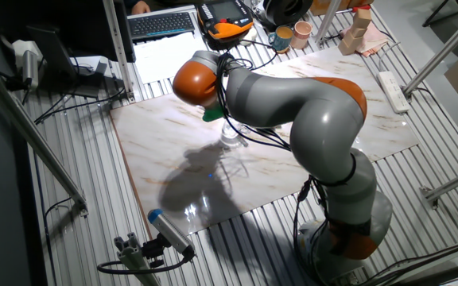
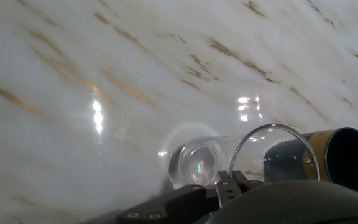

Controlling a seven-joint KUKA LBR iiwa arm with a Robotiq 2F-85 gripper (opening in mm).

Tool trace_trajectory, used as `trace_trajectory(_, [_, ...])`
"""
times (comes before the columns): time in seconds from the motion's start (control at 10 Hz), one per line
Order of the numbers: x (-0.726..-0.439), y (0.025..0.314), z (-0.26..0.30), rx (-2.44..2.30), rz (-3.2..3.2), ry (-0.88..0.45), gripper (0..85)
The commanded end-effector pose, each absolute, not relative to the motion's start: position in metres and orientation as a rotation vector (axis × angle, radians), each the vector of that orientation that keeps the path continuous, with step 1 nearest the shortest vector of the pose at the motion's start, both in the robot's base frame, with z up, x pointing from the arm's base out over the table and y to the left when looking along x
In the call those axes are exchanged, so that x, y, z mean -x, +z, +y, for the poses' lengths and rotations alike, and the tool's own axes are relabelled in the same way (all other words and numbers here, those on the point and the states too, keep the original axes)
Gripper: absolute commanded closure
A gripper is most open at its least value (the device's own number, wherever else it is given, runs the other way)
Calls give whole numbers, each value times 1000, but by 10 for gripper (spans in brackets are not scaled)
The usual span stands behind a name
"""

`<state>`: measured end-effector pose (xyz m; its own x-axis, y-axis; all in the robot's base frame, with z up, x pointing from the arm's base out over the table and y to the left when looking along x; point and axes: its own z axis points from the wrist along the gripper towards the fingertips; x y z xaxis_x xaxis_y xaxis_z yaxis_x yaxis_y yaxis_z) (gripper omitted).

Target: Pour the water from one cup into another empty cup

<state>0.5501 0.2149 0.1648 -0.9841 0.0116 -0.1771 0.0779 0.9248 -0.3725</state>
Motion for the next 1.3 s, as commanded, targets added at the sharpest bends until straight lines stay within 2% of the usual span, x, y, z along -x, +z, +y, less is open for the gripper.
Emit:
trace_trajectory(0.0, [-550, 163, 215, -68, 2912, -574, 850])
trace_trajectory(1.2, [-547, 151, 217, -75, 2909, -609, 850])
